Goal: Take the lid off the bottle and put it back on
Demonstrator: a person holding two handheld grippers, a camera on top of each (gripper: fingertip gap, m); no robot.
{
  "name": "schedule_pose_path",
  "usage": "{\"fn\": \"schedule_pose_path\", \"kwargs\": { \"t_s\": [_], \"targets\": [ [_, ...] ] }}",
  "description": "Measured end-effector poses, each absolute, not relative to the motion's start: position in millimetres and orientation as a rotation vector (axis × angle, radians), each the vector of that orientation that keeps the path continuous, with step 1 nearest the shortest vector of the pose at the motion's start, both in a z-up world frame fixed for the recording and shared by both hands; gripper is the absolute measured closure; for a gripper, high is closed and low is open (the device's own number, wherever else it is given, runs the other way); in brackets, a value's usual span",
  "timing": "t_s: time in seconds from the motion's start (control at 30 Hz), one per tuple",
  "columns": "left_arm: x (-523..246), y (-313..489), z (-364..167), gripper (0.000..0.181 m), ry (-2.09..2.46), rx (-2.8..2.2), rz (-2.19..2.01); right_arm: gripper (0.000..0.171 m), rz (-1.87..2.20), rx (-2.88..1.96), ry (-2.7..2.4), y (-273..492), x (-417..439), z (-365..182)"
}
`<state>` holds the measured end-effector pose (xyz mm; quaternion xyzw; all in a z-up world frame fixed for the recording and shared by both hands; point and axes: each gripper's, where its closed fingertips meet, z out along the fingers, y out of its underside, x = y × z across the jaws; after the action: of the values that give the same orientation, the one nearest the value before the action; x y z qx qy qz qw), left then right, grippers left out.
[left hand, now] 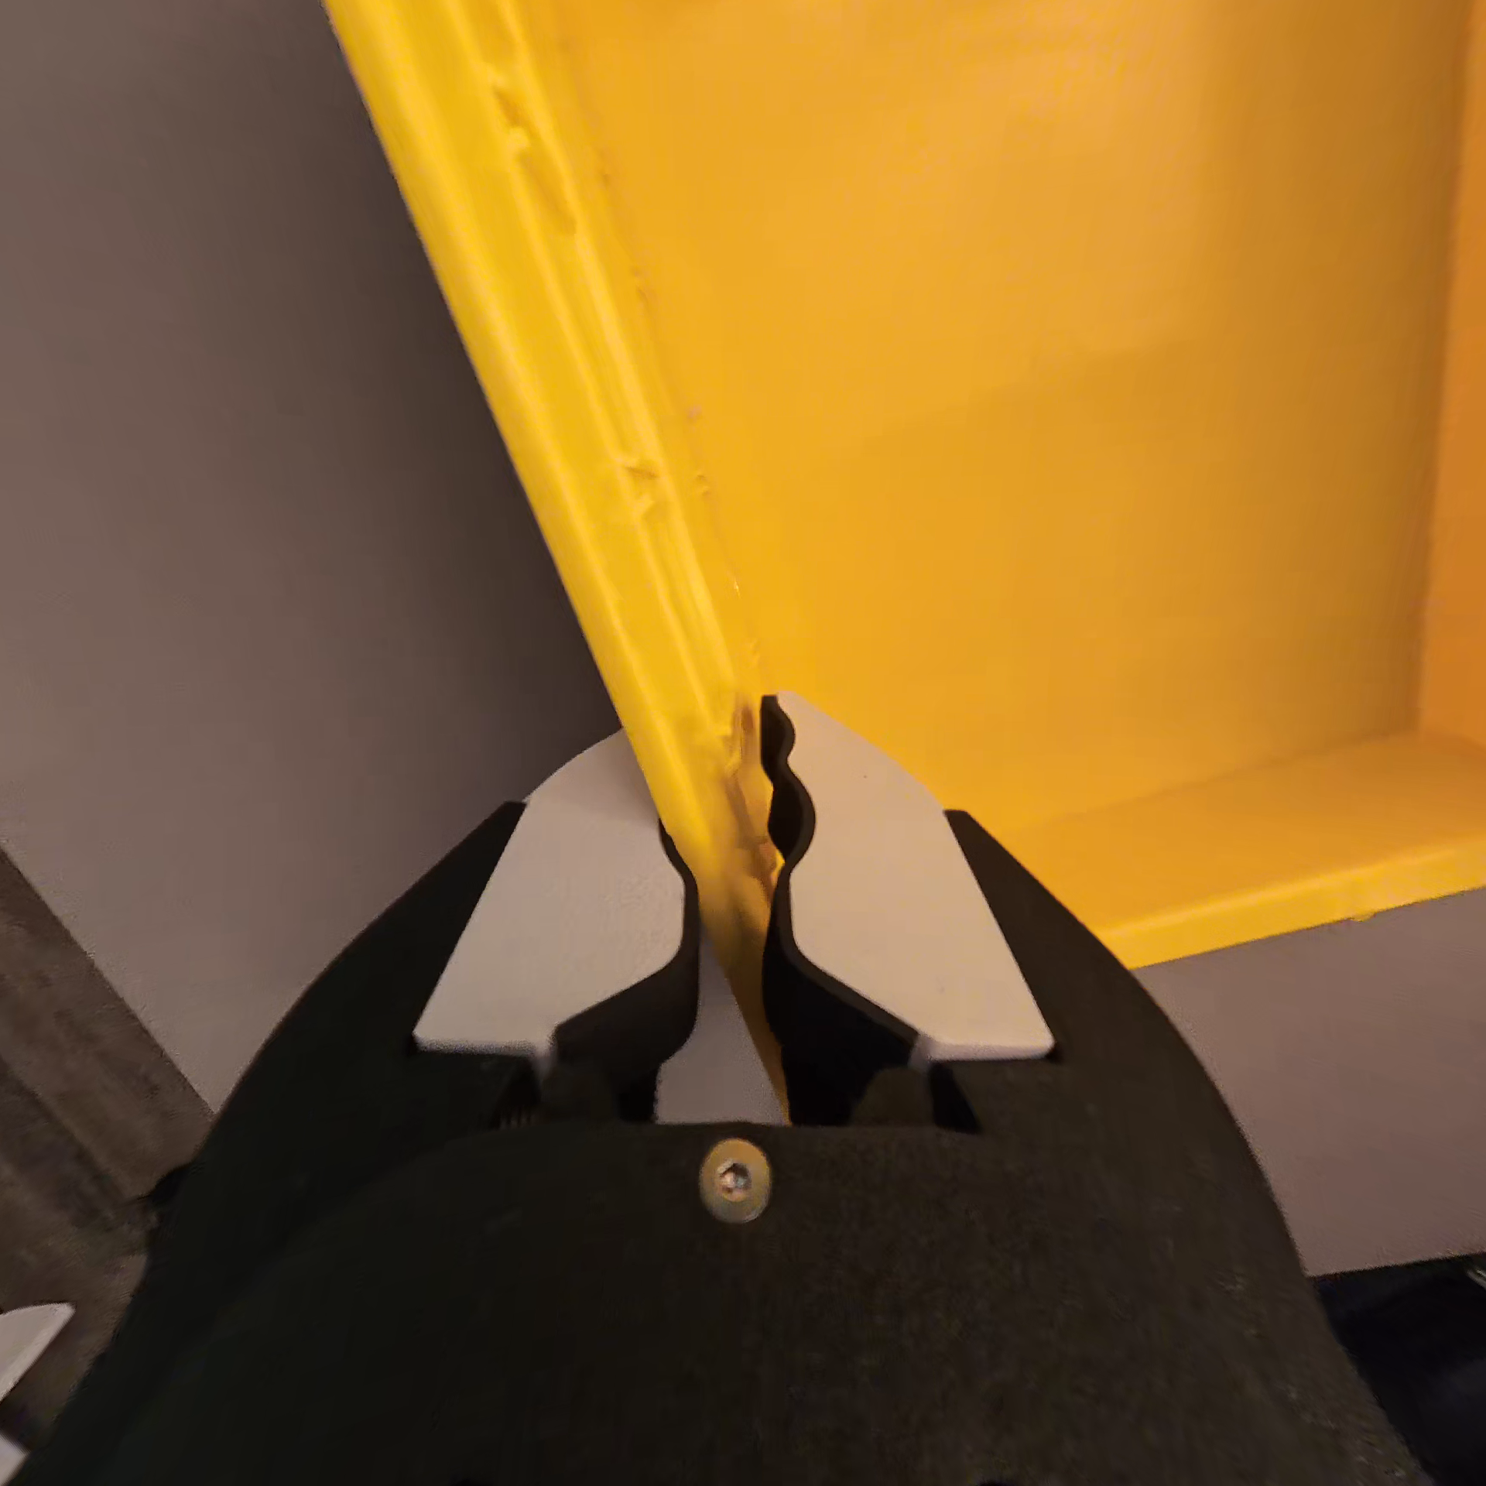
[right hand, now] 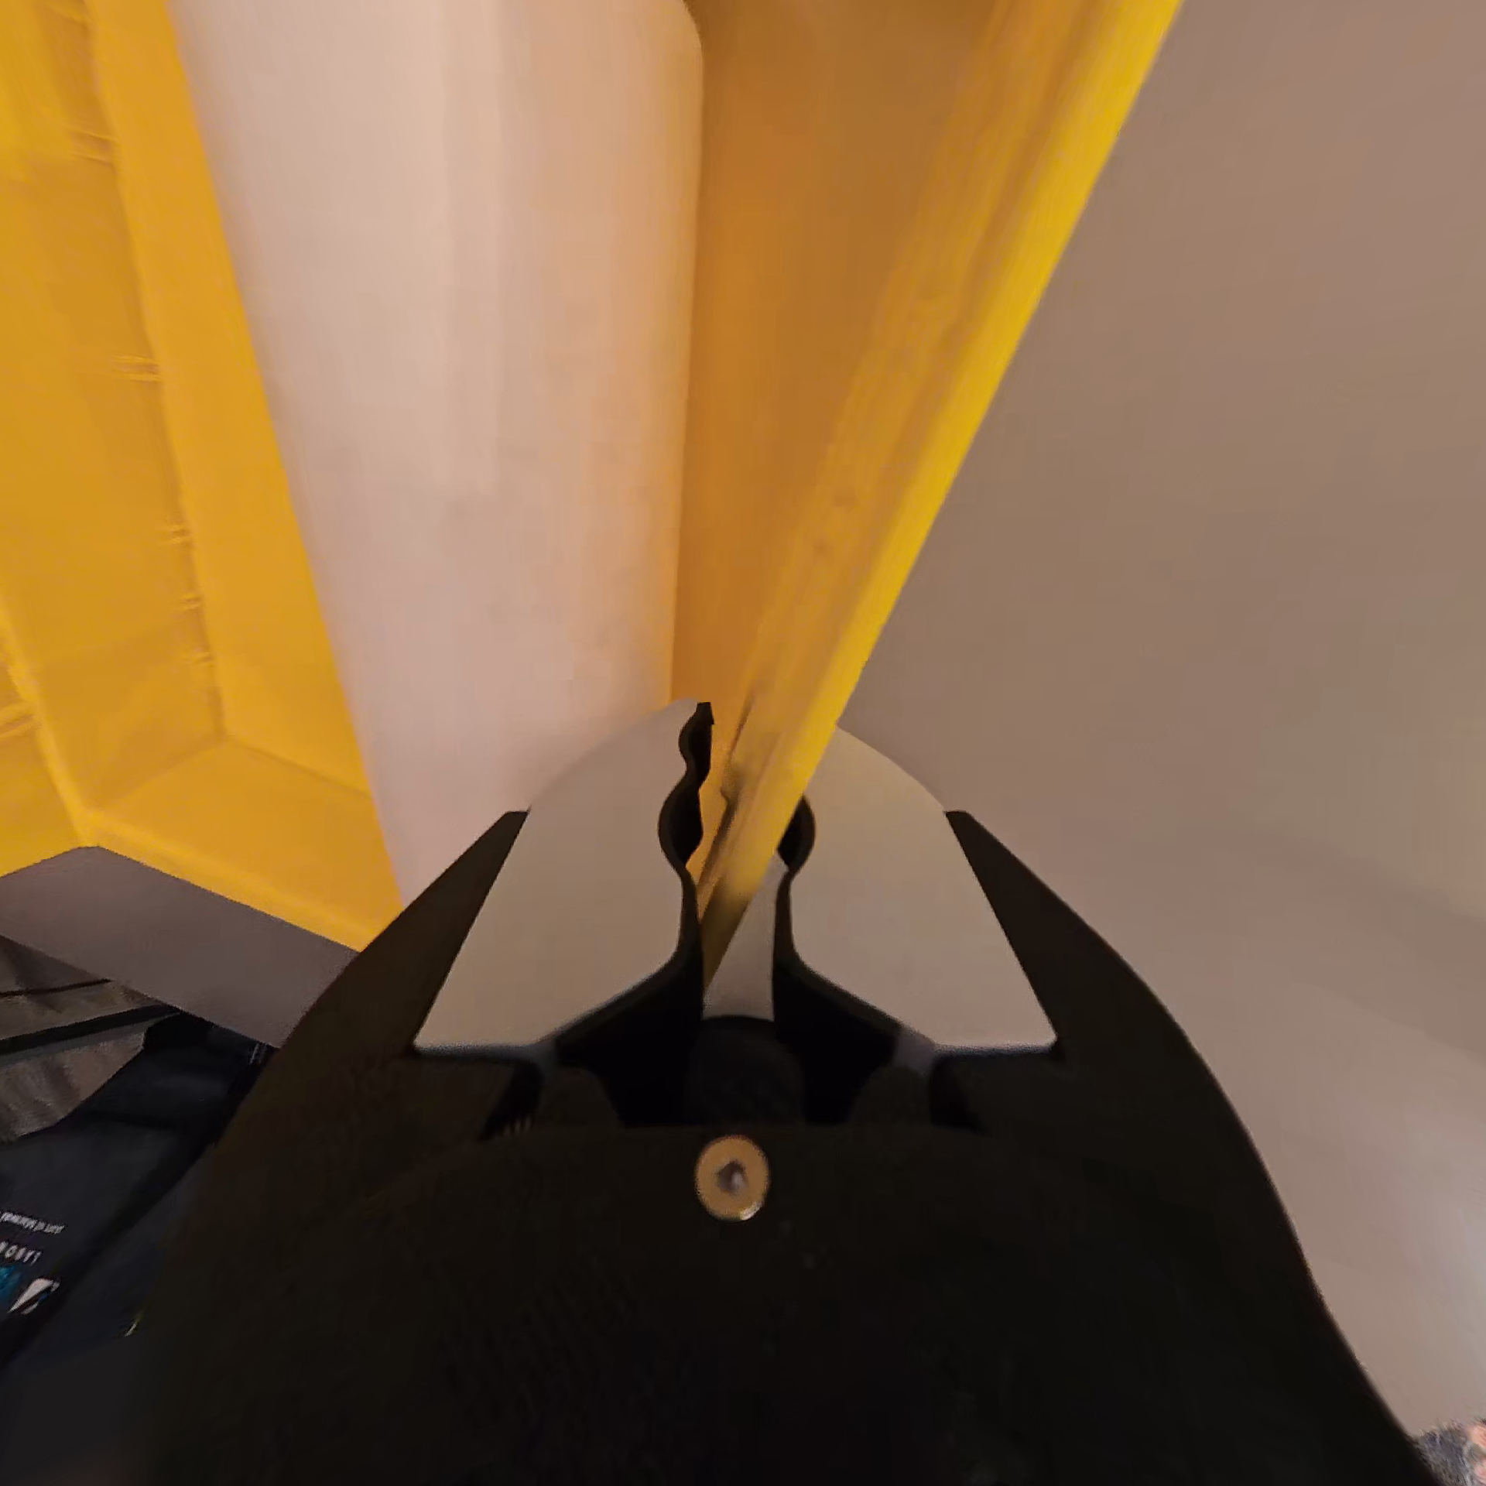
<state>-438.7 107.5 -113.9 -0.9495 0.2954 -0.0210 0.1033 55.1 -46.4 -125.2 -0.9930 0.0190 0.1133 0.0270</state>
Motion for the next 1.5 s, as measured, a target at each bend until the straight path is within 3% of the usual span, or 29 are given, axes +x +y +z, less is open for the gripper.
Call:
{"fn": "schedule_pose_path", "kwargs": {
  "t_s": [0.33, 0.57, 0.63, 0.7, 0.8, 0.93, 1.2, 1.5],
  "targets": [
    [-412.5, 73.4, -114.6, 0.156, 1.077, -2.862, 0.019, 0.154, 0.374, -2.921, 0.037, -28.4, 55.8, -103.5],
    [-407.9, 91.3, -71.3, 0.152, 0.992, -2.651, -0.019, 0.149, 0.022, -2.352, -0.159, 9.3, 43.6, -3.1],
    [-406.2, 99.8, -43.6, 0.152, 0.955, -2.509, -0.021, 0.141, -0.009, -2.119, -0.339, 11.0, 1.6, 31.1],
    [-404.6, 108.7, -12.2, 0.144, 0.923, -2.337, 0.021, 0.120, 0.109, -1.958, -0.485, 2.8, -54.6, 45.9],
    [-398.2, 113.9, 29.8, 0.125, 0.869, -2.124, 0.065, 0.118, 0.485, -1.962, -0.603, -10.0, -142.9, 40.0],
    [-377.9, 103.8, 54.7, 0.128, 0.873, -1.999, -0.016, 0.123, 0.545, -2.154, -0.530, 38.4, -198.6, 19.1],
    [-369.1, 103.3, 102.3, 0.120, 0.716, -1.785, -0.011, 0.126, 0.074, -2.603, -0.349, 114.9, -191.5, -48.9],
    [-387.7, 101.1, 128.5, 0.107, 0.599, -1.663, 0.277, 0.130, 0.390, -2.882, -0.105, 99.9, -210.7, -122.0]
  ]
}}
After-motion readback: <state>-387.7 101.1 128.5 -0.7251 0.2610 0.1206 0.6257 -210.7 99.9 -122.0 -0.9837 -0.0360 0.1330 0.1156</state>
